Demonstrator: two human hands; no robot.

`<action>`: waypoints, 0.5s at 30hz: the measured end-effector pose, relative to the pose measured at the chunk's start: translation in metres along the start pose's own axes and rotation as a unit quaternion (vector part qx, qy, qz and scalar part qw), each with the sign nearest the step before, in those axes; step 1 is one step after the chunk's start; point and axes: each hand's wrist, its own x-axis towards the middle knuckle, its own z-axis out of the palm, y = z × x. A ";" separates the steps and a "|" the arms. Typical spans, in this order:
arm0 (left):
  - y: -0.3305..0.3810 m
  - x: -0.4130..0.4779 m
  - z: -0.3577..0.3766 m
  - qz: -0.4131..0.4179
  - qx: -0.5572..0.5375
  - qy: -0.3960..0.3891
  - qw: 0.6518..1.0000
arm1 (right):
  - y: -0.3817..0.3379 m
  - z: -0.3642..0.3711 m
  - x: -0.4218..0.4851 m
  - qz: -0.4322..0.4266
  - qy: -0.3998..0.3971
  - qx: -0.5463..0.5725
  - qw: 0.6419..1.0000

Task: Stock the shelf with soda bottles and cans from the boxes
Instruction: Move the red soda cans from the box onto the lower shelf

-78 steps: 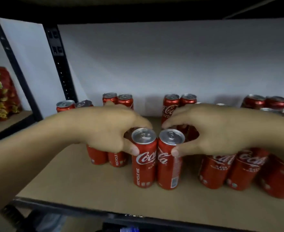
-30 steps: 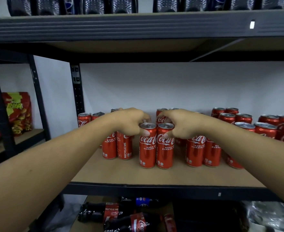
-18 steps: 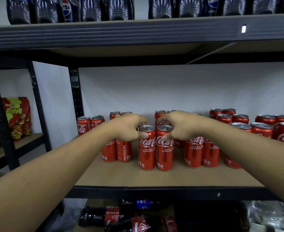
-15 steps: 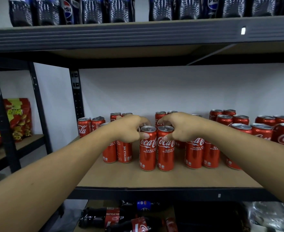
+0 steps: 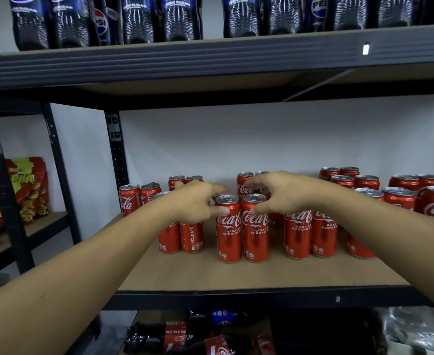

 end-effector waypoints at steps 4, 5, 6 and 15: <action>-0.005 -0.019 -0.018 0.023 0.015 0.032 0.999 | -0.011 -0.011 -0.007 -0.039 0.047 -0.015 0.998; -0.009 -0.024 -0.026 0.028 0.021 0.040 0.999 | -0.017 -0.013 -0.008 -0.053 0.058 -0.015 0.997; -0.014 -0.030 -0.033 0.033 0.028 0.045 0.998 | -0.024 -0.015 -0.008 -0.064 0.062 -0.011 0.996; -0.069 -0.038 -0.077 -0.066 0.096 -0.036 0.993 | -0.091 -0.007 0.054 -0.086 0.000 -0.040 0.995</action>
